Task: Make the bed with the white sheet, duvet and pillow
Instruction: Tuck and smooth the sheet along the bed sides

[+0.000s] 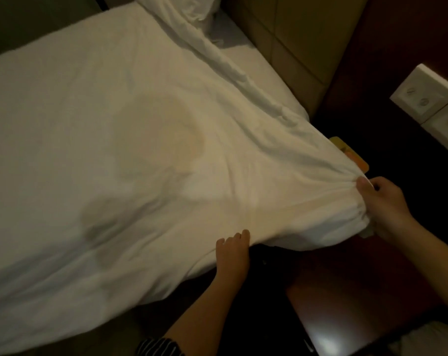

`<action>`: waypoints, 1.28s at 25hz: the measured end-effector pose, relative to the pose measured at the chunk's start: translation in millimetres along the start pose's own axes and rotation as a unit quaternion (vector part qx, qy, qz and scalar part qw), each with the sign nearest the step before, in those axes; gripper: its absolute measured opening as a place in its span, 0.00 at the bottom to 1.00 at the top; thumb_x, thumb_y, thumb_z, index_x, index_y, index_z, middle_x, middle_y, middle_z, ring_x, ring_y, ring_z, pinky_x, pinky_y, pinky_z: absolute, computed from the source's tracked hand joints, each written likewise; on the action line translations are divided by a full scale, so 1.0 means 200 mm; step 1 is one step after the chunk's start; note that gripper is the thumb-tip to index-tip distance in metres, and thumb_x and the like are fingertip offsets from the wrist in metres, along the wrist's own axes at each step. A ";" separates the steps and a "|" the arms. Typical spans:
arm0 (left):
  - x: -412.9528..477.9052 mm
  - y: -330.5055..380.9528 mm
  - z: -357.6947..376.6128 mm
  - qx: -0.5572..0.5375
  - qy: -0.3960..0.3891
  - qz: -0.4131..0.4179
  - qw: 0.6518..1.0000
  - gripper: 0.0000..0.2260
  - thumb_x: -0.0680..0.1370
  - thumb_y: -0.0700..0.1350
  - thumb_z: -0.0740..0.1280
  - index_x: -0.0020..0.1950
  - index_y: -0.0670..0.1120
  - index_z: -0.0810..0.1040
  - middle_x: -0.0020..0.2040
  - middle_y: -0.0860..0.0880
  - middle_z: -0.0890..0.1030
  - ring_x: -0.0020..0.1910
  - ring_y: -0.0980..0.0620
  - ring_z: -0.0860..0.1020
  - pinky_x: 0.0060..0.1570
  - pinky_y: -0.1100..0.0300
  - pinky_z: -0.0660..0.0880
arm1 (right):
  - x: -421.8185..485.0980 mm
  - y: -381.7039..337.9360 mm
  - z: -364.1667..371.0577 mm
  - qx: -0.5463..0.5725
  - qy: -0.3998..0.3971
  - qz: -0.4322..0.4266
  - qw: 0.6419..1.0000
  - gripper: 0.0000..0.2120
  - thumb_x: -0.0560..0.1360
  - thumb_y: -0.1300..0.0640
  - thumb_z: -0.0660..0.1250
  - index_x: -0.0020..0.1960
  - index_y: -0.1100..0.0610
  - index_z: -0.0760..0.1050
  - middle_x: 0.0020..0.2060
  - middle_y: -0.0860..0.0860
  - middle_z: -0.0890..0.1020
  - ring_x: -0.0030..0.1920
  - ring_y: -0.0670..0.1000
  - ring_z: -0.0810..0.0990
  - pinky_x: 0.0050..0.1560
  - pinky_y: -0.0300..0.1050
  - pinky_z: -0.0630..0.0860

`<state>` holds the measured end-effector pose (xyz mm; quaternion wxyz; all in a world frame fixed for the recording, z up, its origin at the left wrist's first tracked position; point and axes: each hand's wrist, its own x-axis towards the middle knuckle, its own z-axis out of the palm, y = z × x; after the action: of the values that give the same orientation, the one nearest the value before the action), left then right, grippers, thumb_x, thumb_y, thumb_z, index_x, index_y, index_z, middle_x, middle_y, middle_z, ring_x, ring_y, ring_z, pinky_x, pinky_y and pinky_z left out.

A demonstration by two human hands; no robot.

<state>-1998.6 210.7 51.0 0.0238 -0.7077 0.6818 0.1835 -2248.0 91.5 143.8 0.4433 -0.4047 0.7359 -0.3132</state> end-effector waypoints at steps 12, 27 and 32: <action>-0.13 -0.11 -0.38 -0.108 0.066 -0.027 0.992 0.17 0.62 0.47 0.74 0.43 0.49 0.69 0.33 0.50 0.75 0.26 0.52 0.75 0.24 0.67 0.61 | -0.11 -0.46 0.03 0.182 -0.062 0.045 0.980 0.09 0.80 0.55 0.61 0.44 0.58 0.71 0.51 0.60 0.76 0.42 0.52 0.76 0.40 0.47 0.73; 0.58 -0.81 -1.12 -0.081 0.013 0.051 0.995 0.14 0.82 0.49 0.56 0.64 0.43 0.66 0.55 0.41 0.78 0.51 0.39 0.77 0.47 0.50 0.72 | 0.22 -1.28 0.74 0.266 0.081 0.094 0.956 0.12 0.79 0.57 0.62 0.38 0.57 0.67 0.37 0.50 0.73 0.37 0.49 0.75 0.35 0.44 0.73; 0.89 -1.10 -1.30 -0.058 0.008 0.090 0.994 0.15 0.83 0.48 0.54 0.67 0.43 0.65 0.55 0.40 0.78 0.50 0.39 0.77 0.49 0.49 0.74 | 0.37 -1.52 1.05 0.259 0.138 0.095 0.951 0.14 0.79 0.59 0.59 0.35 0.56 0.65 0.37 0.50 0.73 0.48 0.49 0.73 0.29 0.35 0.72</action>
<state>-1725.5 -18.2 192.8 -0.0395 -0.6451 0.7312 0.2181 -1981.4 -139.6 275.8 0.4545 -0.1568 0.7188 -0.5021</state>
